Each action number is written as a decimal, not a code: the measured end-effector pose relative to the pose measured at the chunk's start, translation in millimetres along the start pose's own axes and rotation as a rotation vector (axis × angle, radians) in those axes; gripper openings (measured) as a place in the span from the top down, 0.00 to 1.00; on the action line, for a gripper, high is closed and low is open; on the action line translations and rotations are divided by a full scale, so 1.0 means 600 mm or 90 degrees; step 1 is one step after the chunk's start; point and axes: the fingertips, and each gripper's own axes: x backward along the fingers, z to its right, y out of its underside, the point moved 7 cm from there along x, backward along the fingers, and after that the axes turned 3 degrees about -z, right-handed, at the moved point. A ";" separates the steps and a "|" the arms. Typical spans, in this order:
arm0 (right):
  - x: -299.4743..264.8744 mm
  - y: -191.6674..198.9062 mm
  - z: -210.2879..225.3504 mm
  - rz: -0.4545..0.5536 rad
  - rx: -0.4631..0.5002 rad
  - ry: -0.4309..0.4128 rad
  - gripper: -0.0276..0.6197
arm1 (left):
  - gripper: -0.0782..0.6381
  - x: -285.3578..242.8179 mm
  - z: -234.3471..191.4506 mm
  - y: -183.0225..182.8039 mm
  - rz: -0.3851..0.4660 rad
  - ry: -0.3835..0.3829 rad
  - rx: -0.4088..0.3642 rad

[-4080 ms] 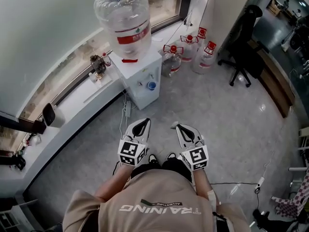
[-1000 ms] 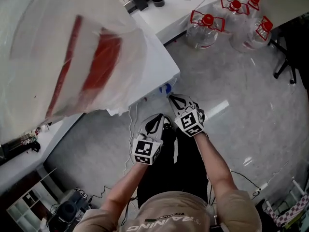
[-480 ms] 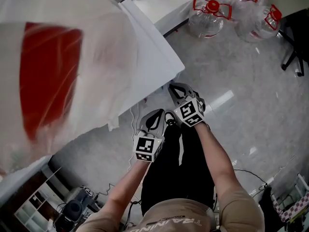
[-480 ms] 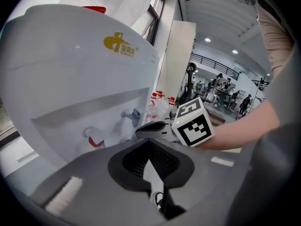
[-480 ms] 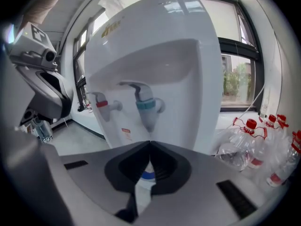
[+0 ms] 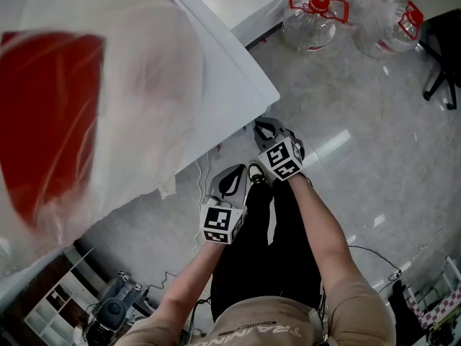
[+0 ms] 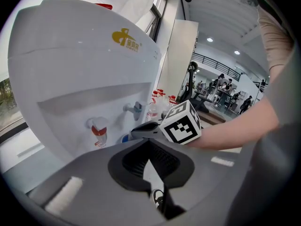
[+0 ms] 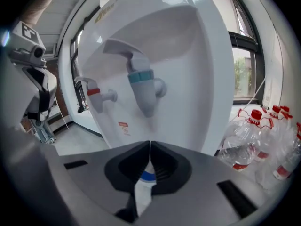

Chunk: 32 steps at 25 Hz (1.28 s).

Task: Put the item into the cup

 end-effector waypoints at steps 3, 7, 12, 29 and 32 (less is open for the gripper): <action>-0.005 0.001 -0.004 0.000 0.002 0.003 0.94 | 0.88 0.001 -0.004 0.006 -0.002 -0.002 0.000; 0.005 -0.008 -0.014 0.007 0.028 0.016 0.94 | 0.88 0.004 -0.007 0.011 0.000 -0.006 0.002; 0.039 -0.015 -0.024 0.013 0.031 0.022 0.94 | 0.88 0.018 0.004 0.006 0.007 -0.006 0.008; 0.346 -0.172 -0.109 0.091 -0.083 0.050 0.94 | 0.88 0.177 0.086 -0.129 0.067 0.008 -0.036; 0.395 -0.221 -0.112 0.123 -0.079 0.052 0.94 | 0.88 0.200 0.095 -0.183 0.108 0.002 -0.046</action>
